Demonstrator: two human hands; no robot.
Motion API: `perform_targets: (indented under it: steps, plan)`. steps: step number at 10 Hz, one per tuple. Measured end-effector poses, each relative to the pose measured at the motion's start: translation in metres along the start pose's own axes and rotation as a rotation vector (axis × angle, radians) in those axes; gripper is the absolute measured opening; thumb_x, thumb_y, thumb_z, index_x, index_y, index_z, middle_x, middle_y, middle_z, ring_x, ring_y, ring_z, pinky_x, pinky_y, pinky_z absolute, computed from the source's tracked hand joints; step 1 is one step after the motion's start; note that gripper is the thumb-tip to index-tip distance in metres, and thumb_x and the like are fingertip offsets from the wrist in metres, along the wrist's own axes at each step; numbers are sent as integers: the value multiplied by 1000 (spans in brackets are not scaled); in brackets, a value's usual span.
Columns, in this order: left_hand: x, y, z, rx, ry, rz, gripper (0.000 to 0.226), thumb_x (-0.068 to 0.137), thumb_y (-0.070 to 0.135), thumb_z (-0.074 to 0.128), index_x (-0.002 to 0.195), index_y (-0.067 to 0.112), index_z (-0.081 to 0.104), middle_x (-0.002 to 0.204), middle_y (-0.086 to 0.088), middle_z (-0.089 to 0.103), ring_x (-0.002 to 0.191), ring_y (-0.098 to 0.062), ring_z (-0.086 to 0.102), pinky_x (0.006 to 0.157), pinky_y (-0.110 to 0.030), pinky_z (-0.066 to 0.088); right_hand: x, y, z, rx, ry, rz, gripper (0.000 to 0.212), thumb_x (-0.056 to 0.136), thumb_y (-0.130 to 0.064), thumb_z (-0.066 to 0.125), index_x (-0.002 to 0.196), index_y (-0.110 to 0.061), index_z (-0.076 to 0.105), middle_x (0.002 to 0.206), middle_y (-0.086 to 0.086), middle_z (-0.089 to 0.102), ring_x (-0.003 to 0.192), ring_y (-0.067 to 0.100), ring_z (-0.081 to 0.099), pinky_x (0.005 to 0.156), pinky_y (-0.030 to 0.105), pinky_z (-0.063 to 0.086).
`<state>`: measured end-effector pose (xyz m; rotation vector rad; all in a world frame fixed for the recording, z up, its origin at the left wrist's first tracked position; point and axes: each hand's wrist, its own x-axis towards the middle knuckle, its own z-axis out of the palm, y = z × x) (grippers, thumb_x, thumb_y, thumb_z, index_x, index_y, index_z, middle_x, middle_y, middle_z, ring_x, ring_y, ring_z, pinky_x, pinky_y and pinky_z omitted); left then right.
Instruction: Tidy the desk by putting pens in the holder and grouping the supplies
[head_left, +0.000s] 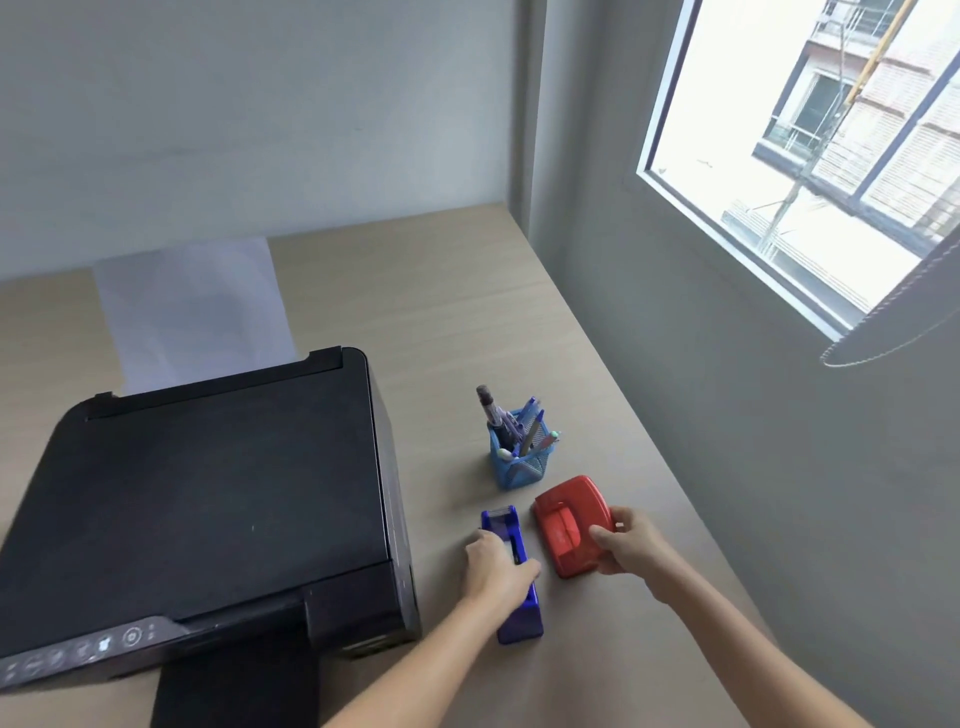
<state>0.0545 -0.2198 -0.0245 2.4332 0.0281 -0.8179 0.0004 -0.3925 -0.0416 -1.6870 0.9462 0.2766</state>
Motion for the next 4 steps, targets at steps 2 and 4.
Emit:
perform_targets:
  steps: [2, 4]
  plan:
    - [1, 9, -3, 17, -11, -27, 64, 75, 31, 73, 120, -3, 42, 125, -16, 56, 111, -30, 59, 84, -33, 49, 0, -5, 1, -15, 7, 5, 19, 91, -12, 55, 109, -7, 60, 81, 15, 65, 64, 27, 64, 59, 33, 59]
    - [-25, -1, -15, -14, -103, 62, 74, 71, 59, 69, 113, 5, 42, 123, -12, 54, 112, -26, 55, 84, -29, 46, -14, -8, 3, -118, 105, -57, 25, 86, -30, 60, 103, -13, 52, 95, 16, 66, 72, 25, 60, 71, 46, 55]
